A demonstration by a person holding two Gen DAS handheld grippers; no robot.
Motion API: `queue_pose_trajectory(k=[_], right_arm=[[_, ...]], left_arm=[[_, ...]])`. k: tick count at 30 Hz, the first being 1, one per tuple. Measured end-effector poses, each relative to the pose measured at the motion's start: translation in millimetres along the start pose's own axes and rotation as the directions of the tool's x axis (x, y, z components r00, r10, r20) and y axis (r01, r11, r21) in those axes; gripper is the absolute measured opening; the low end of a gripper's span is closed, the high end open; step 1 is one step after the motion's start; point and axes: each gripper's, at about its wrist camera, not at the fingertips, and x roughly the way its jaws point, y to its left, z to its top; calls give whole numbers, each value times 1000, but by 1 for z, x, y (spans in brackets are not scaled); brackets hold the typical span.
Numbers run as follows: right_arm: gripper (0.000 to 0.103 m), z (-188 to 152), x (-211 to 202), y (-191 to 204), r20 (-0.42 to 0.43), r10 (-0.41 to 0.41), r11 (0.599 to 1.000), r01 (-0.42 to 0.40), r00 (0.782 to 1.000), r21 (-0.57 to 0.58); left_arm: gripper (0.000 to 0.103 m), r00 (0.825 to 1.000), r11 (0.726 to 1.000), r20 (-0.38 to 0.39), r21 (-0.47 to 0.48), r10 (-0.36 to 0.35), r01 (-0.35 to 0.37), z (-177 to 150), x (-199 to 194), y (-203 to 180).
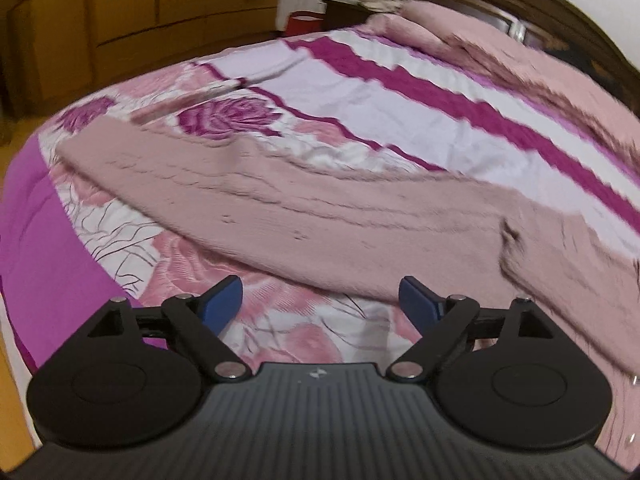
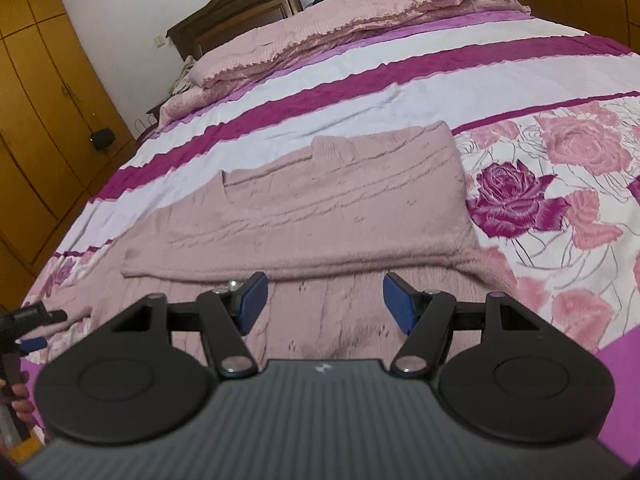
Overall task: Fold small clothes
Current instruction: 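Reach the left gripper to a side edge of the cardigan and grasp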
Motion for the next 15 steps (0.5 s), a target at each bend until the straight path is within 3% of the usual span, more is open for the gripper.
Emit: queue_pose_trajectory(k=[7, 15], right_arm=[[67, -9, -5, -1, -9, -28, 1000, 28, 1000, -4], [67, -12, -8, 1, -5, -52, 999, 52, 999, -17]], left_arm=[[90, 1000, 978, 3, -210, 17, -16, 15, 26, 34], [99, 998, 970, 57, -240, -35, 48, 35, 62, 46]])
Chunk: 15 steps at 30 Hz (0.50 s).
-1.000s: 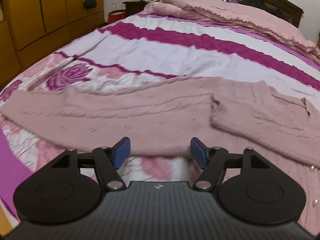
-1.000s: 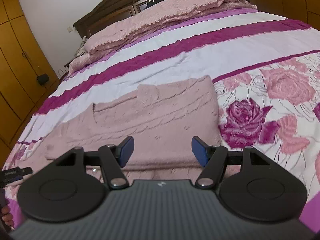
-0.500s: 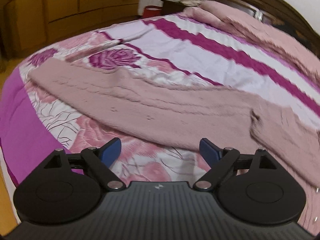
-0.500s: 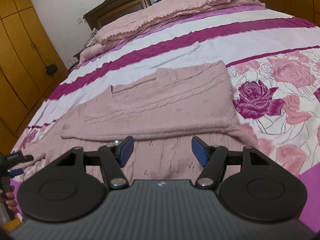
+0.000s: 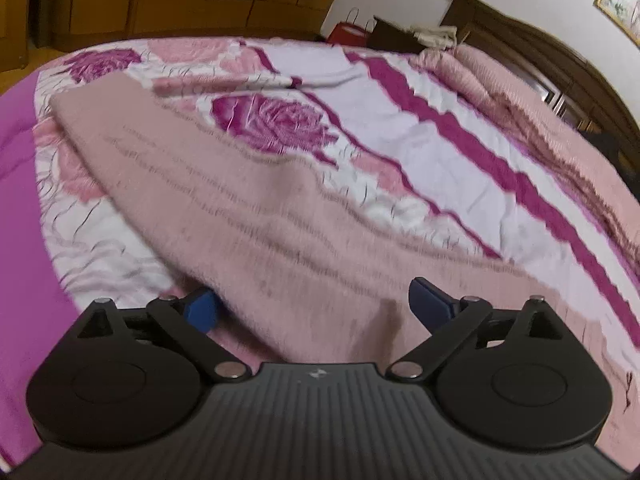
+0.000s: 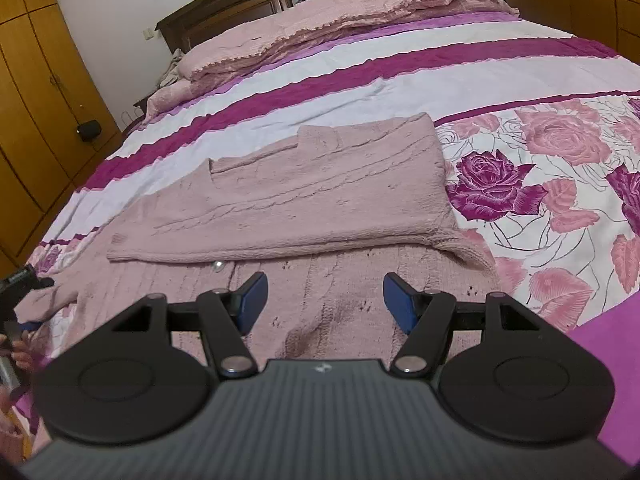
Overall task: Fold small clothes
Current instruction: 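Reach the left gripper to a side edge of the cardigan and grasp, then fold the grasped side over the cardigan with the left gripper and release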
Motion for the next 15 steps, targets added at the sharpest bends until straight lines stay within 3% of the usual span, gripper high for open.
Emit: queue_pose_trajectory(k=[7, 8, 10, 12, 15], right_arm=[[67, 0, -1, 4, 5, 0, 1000, 0, 1000, -15], [67, 0, -2, 5, 9, 1, 1000, 0, 1000, -20], [67, 0, -2, 7, 13, 1, 1000, -1, 1000, -25], [67, 0, -2, 7, 13, 4, 1000, -4, 1000, -23], [67, -1, -2, 8, 17, 5, 1000, -5, 1000, -19]], left_arm=[[97, 998, 999, 59, -35, -2, 4, 15, 11, 3], [92, 998, 999, 68, -33, -2, 5, 16, 11, 3], [75, 996, 1000, 83, -23, 13, -11, 17, 10, 5], [27, 996, 999, 82, 23, 21, -23, 19, 10, 5], [25, 994, 994, 110, 112, -11, -2, 19, -1, -2]])
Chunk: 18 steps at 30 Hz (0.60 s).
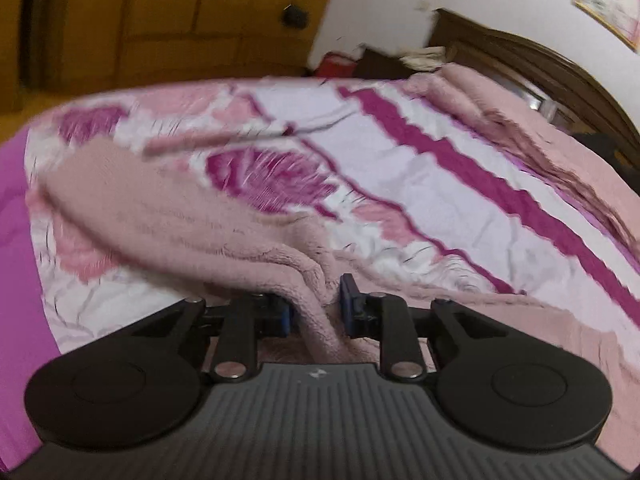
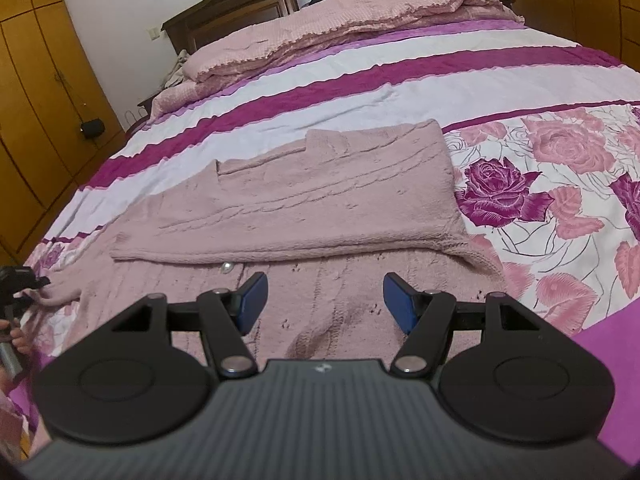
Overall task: Fold small clothes
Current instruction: 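Fold the grasped side over the cardigan with the left gripper and release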
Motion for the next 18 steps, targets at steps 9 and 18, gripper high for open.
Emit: queue_pose_trajectory(k=[9, 18], right_arm=[[67, 0, -3, 0, 18, 12, 1000, -13, 1000, 13], [67, -1, -8, -10, 36, 12, 999, -13, 999, 42]], left_arm=[[24, 970, 975, 143, 128, -197, 179, 21, -58, -61], [24, 900, 894, 153, 266, -408, 360, 11, -100, -157]])
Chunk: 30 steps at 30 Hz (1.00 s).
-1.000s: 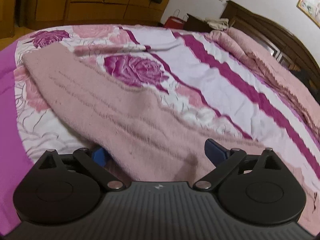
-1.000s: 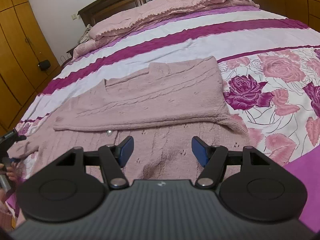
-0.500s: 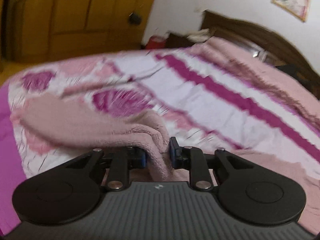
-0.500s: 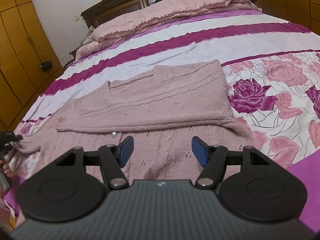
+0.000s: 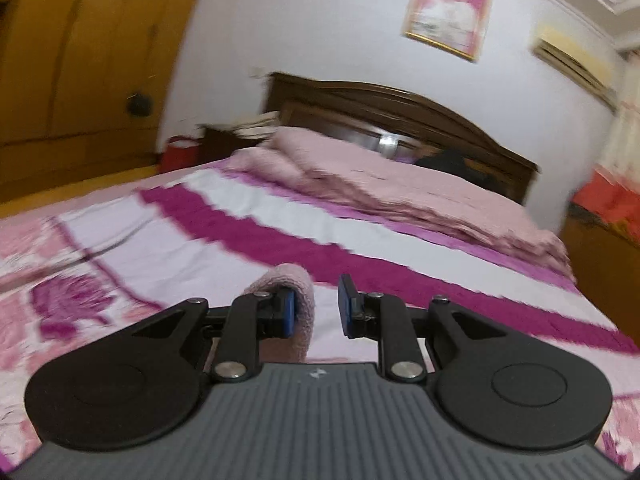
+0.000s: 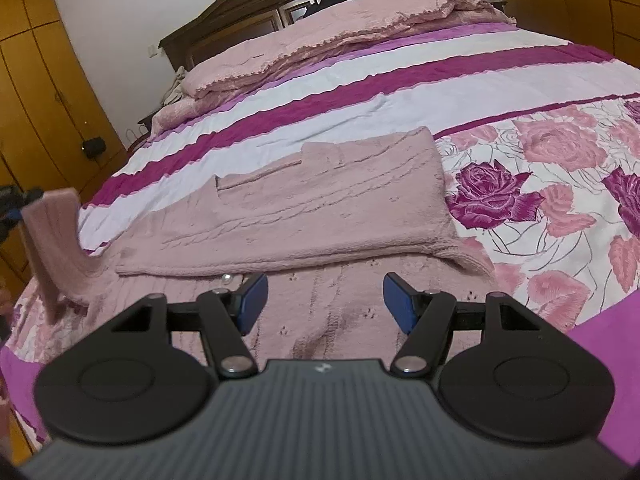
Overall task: Fold small clothes
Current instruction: 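Fold the grasped side over the cardigan with the left gripper and release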
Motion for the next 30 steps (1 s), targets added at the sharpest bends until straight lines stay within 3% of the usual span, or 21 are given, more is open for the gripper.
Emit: queue_pose_trajectory(k=[7, 14, 21, 25, 28, 30], right_arm=[[67, -2, -2, -8, 6, -2, 1000, 2, 1000, 15], [67, -4, 1, -19, -7, -11, 999, 12, 1000, 41], [67, -6, 5, -31, -16, -20, 998, 21, 1000, 67], [67, -8, 7, -37, -24, -27, 996, 29, 999, 81], [67, -8, 8, -39, -28, -32, 996, 34, 999, 84], [67, -8, 8, -39, -27, -31, 996, 33, 999, 88]], left_arm=[[24, 989, 987, -83, 92, -123, 130, -30, 21, -82], [24, 955, 968, -251, 152, -156, 198, -98, 55, -137], [25, 923, 957, -352, 178, -157, 231, -146, 82, -156], [26, 900, 965, -410, 136, -150, 223, -157, 98, -149], [39, 892, 963, -421, 131, -163, 237, -157, 101, -147], [54, 882, 960, -439, 122, -174, 250, -155, 102, -147]])
